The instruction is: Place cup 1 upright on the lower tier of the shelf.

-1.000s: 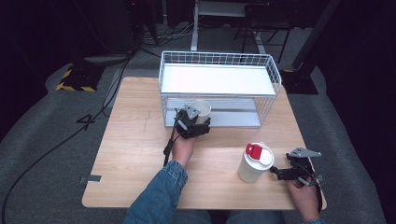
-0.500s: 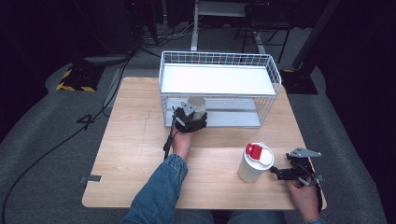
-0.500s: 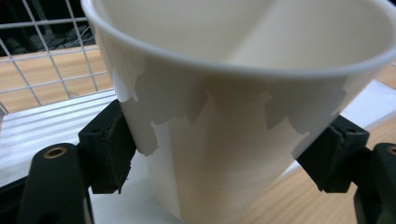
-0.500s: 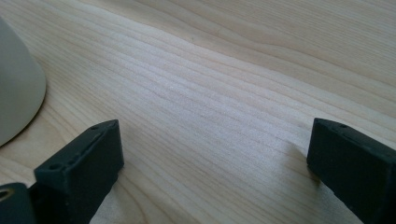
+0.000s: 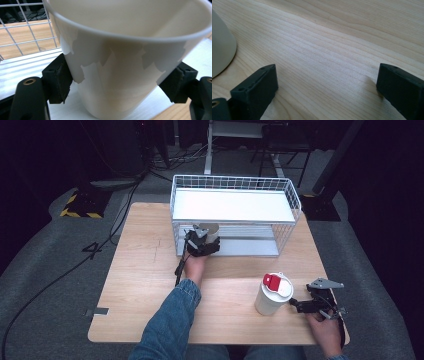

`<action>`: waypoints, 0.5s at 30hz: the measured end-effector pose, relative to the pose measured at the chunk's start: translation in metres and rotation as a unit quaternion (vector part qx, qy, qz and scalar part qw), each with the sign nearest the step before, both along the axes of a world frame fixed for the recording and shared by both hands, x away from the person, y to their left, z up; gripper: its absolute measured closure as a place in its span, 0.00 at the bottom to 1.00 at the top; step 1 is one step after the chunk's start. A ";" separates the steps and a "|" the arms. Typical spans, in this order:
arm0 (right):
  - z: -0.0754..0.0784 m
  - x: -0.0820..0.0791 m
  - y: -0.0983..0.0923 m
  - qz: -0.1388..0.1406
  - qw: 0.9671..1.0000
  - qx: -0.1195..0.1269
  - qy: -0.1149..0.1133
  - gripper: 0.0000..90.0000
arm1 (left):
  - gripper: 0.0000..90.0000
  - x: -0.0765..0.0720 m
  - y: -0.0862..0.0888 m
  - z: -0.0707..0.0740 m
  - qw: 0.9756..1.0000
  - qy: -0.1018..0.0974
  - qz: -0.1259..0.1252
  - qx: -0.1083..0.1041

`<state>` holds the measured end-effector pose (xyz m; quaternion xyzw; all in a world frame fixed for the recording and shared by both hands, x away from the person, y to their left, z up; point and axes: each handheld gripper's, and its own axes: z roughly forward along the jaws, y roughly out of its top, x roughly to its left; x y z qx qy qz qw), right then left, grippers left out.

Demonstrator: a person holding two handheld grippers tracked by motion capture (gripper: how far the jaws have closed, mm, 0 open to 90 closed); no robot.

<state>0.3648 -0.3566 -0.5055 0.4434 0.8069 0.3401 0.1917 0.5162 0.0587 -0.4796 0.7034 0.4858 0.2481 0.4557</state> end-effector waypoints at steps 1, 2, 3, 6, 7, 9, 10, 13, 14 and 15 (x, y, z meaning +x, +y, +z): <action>0.000 0.000 0.000 0.000 1.000 0.000 0.000 0.04 | 0.25 0.001 0.000 -0.001 1.000 0.002 0.000 0.002; 0.000 0.000 0.000 0.000 1.000 0.000 0.000 0.04 | 0.24 0.002 0.000 -0.003 1.000 0.004 0.003 -0.005; 0.000 0.000 0.000 0.000 1.000 0.000 0.000 0.04 | 0.25 0.002 0.000 -0.003 1.000 0.004 0.003 -0.005; 0.000 0.000 0.000 0.000 1.000 0.000 0.000 0.04 | 0.24 0.002 -0.002 -0.003 1.000 0.003 -0.001 0.006; 0.000 0.000 0.000 0.000 1.000 0.000 0.000 0.04 | 0.24 0.003 -0.002 -0.003 1.000 0.003 -0.003 0.004; 0.000 0.000 0.000 0.000 1.000 0.000 0.000 0.04 | 0.23 0.004 -0.002 -0.002 1.000 0.003 -0.006 0.007; 0.000 0.000 0.000 0.000 1.000 0.000 0.000 0.04 | 0.22 0.004 -0.002 -0.001 1.000 0.002 -0.006 0.006; 0.000 0.000 0.000 0.000 1.000 0.000 0.000 0.04 | 0.12 0.004 -0.001 0.001 1.000 0.001 -0.011 -0.006; 0.000 0.000 0.000 0.000 1.000 0.000 0.000 0.04 | 0.04 0.004 -0.001 0.003 1.000 -0.003 -0.005 -0.010; 0.000 0.000 0.000 0.000 1.000 0.000 0.000 0.04 | 0.00 0.004 -0.001 0.003 1.000 -0.003 -0.005 -0.010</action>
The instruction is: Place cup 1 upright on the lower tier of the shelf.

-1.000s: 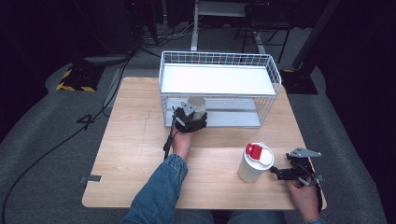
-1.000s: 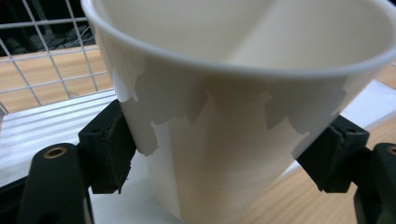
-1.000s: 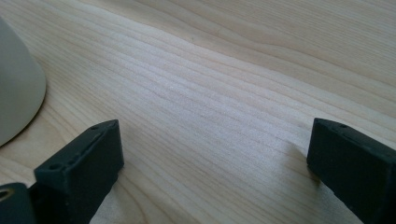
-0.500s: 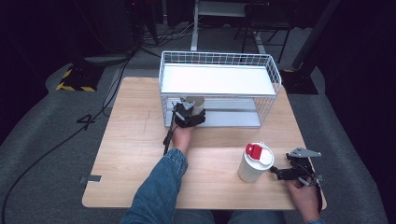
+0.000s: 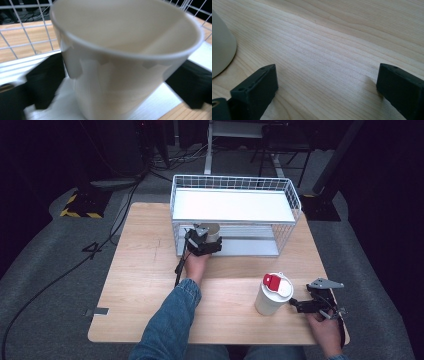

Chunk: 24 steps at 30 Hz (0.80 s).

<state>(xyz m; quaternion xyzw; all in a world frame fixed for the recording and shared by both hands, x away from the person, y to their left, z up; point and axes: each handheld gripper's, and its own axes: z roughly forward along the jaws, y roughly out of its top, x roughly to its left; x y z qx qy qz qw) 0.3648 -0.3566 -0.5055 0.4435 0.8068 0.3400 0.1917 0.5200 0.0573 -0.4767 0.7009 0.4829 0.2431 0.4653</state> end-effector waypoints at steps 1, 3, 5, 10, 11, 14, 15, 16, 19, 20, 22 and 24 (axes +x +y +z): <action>0.000 0.000 0.000 0.000 1.000 0.000 0.000 0.04 | 0.00 0.000 0.001 0.002 1.000 0.002 -0.004 0.001; 0.000 0.000 0.000 0.000 1.000 0.000 0.000 0.04 | 0.00 0.000 0.002 0.004 1.000 0.001 -0.007 -0.001; 0.000 0.000 0.000 0.000 1.000 0.000 0.000 0.04 | 0.00 -0.001 0.002 0.005 1.000 0.001 -0.008 0.000; 0.000 0.000 0.000 0.000 1.000 0.000 0.000 0.04 | 0.00 -0.007 0.004 0.010 1.000 -0.005 -0.011 0.003; 0.000 0.000 0.000 0.000 1.000 0.000 0.000 0.04 | 0.00 -0.009 0.006 0.012 1.000 -0.005 -0.013 0.006; 0.000 0.000 0.000 0.000 1.000 0.000 0.000 0.04 | 0.00 -0.014 0.009 0.017 1.000 -0.008 -0.013 0.002; 0.000 0.000 0.000 0.000 1.000 0.000 0.000 0.04 | 0.00 -0.016 0.010 0.019 1.000 -0.009 -0.015 0.002; 0.000 0.000 0.000 0.000 1.000 0.000 0.000 0.04 | 0.00 -0.018 0.010 0.020 1.000 -0.003 -0.015 0.002; 0.000 0.000 0.000 0.000 1.000 0.000 0.000 0.04 | 0.00 -0.025 0.014 0.022 1.000 0.005 -0.016 -0.003; 0.000 0.000 0.000 0.000 1.000 0.000 0.000 0.04 | 0.00 -0.025 0.014 0.022 1.000 0.005 -0.016 -0.003; 0.000 0.000 0.000 0.000 1.000 0.000 0.000 0.04 | 0.00 -0.030 0.015 0.023 1.000 -0.001 -0.014 -0.006; 0.000 0.000 0.000 0.000 1.000 0.000 0.000 0.04 | 0.00 -0.036 0.017 0.023 1.000 -0.001 -0.018 -0.009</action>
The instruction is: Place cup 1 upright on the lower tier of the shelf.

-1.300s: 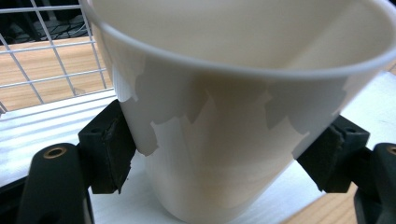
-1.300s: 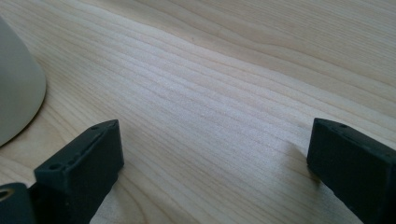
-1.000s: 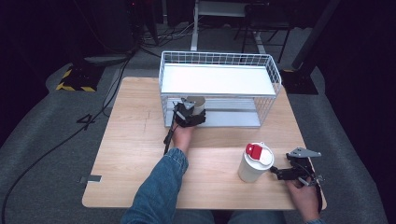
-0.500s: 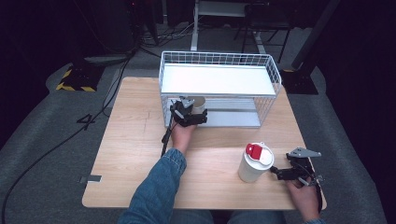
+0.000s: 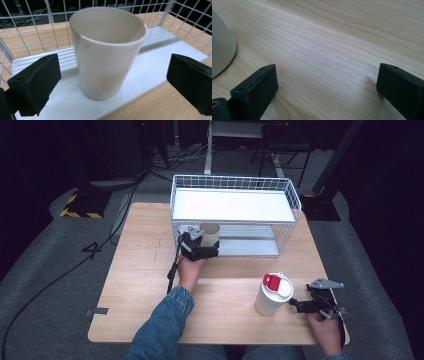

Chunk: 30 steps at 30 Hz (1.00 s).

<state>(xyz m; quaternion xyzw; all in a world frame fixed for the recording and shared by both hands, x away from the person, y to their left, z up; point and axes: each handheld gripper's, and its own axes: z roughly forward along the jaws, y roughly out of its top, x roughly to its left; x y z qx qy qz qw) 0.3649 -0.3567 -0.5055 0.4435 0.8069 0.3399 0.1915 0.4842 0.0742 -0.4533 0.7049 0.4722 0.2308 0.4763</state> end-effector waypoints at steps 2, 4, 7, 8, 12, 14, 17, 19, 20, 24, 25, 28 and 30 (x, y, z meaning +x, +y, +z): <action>0.000 0.000 0.000 0.000 1.000 0.000 0.000 0.04 | 0.00 -0.005 0.001 0.000 1.000 0.000 -0.004 -0.002; 0.000 0.000 0.000 0.000 1.000 0.000 0.000 0.04 | 0.00 -0.011 0.003 0.001 1.000 0.001 -0.006 -0.003; 0.000 0.000 0.000 0.000 1.000 0.000 0.000 0.04 | 0.00 -0.020 0.005 0.003 1.000 -0.002 -0.005 -0.013; 0.000 0.000 0.000 0.000 1.000 0.000 0.000 0.04 | 0.00 -0.022 0.006 0.004 1.000 -0.005 -0.006 -0.013; 0.000 0.000 0.000 0.000 1.000 0.000 0.000 0.04 | 0.01 -0.033 0.009 0.008 1.000 -0.004 -0.011 -0.011; 0.000 0.000 0.000 0.000 1.000 0.000 0.000 0.04 | 0.01 -0.040 0.013 0.012 1.000 0.001 -0.019 -0.004; 0.000 0.000 0.000 0.000 1.000 0.000 0.000 0.04 | 0.02 -0.050 0.017 0.016 1.000 -0.008 -0.029 0.001; 0.000 0.000 0.000 0.000 1.000 0.000 0.000 0.04 | 0.02 -0.054 0.018 0.017 0.999 -0.014 -0.030 0.007; 0.000 0.000 0.000 0.000 1.000 0.000 0.000 0.04 | 0.02 -0.057 0.020 0.018 0.999 -0.017 -0.032 0.011; 0.000 0.000 0.000 0.000 1.000 0.000 0.000 0.04 | 0.02 -0.066 0.027 0.021 0.999 -0.015 -0.035 0.011; 0.000 0.000 0.000 0.000 1.000 0.000 0.000 0.04 | 0.02 -0.071 0.029 0.024 0.999 -0.016 -0.037 0.021; 0.000 0.000 0.000 0.000 1.000 0.000 0.000 0.04 | 0.02 -0.077 0.032 0.026 0.999 -0.022 -0.039 0.028; 0.000 0.000 0.000 0.000 1.000 0.000 0.000 0.04 | 0.02 -0.087 0.037 0.028 0.998 -0.027 -0.042 0.033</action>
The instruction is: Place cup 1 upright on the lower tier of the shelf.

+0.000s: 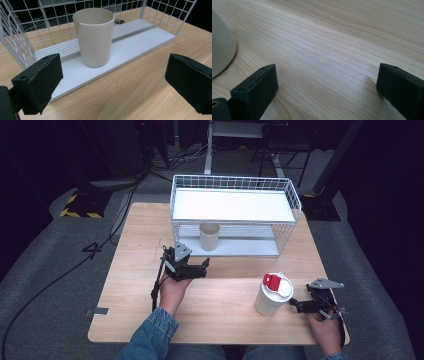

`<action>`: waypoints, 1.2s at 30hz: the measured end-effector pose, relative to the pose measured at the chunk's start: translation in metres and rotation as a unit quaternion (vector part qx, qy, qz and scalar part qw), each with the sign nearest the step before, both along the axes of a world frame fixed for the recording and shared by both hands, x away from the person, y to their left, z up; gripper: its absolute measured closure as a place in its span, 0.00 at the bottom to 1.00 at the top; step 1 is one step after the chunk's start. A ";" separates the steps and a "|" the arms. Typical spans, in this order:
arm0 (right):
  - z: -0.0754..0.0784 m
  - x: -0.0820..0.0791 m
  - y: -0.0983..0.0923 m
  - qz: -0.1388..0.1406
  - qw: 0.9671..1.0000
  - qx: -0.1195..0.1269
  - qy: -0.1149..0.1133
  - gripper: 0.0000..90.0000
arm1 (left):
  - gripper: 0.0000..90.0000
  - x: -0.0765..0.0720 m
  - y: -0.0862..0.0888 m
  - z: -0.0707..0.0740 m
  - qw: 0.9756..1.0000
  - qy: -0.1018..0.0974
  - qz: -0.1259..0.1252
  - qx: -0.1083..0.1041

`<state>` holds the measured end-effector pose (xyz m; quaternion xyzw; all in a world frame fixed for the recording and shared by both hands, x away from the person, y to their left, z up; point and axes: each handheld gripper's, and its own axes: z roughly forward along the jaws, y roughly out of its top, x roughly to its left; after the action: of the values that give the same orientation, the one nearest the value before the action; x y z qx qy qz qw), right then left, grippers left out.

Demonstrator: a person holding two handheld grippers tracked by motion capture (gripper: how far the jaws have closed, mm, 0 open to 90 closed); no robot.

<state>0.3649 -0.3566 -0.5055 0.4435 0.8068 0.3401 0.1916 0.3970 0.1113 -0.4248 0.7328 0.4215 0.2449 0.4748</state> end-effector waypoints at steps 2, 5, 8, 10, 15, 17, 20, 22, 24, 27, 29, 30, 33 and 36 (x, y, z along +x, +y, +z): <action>0.000 0.000 0.000 0.000 1.000 0.000 0.000 0.04 | 0.02 -0.003 0.002 0.001 1.000 -0.001 -0.002 0.001; 0.000 0.000 0.000 0.000 1.000 0.000 0.000 0.04 | 0.03 -0.015 0.009 0.002 1.000 -0.004 -0.008 0.004; 0.000 0.000 0.000 0.000 1.000 0.000 0.000 0.04 | 0.04 -0.023 0.015 0.003 1.000 -0.006 -0.007 0.015; 0.000 0.000 0.000 0.000 1.000 0.000 0.001 0.04 | 0.04 -0.025 0.019 0.004 1.000 0.004 -0.007 0.019; 0.000 0.000 0.000 0.000 1.000 0.000 0.001 0.04 | 0.04 -0.031 0.027 0.004 1.000 0.017 -0.016 0.011; 0.000 0.000 0.000 0.000 1.000 0.000 0.001 0.04 | 0.04 -0.036 0.030 0.002 1.000 0.020 -0.018 0.011; 0.000 0.000 0.000 0.000 1.000 0.000 0.001 0.04 | 0.04 -0.042 0.037 -0.001 0.999 0.029 -0.023 0.018; 0.000 0.000 0.000 0.000 1.000 0.000 0.001 0.04 | 0.04 -0.044 0.039 -0.002 0.999 0.032 -0.023 0.016; 0.000 0.000 0.000 0.000 1.000 0.000 0.002 0.04 | 0.04 -0.047 0.044 -0.004 0.999 0.039 -0.027 0.017; 0.000 0.001 -0.001 0.001 1.000 0.002 0.002 0.05 | 0.04 -0.049 0.051 -0.005 0.998 0.044 -0.035 0.024; 0.000 0.000 -0.001 0.001 1.000 0.002 0.002 0.05 | 0.04 -0.050 0.055 -0.006 0.998 0.051 -0.036 0.023; 0.000 0.000 -0.001 0.001 1.000 0.002 0.002 0.05 | 0.04 -0.051 0.056 -0.007 0.998 0.053 -0.037 0.026; 0.000 0.000 -0.001 0.001 1.000 0.002 0.002 0.05 | 0.04 -0.055 0.060 -0.010 0.997 0.055 -0.040 0.030; 0.000 0.000 -0.001 0.001 1.000 0.002 0.002 0.05 | 0.04 -0.058 0.063 -0.015 0.997 0.062 -0.042 0.033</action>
<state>0.3654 -0.3576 -0.5053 0.4437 0.8069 0.3412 0.1886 0.3386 0.1745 -0.4400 0.7786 0.4108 0.1925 0.4335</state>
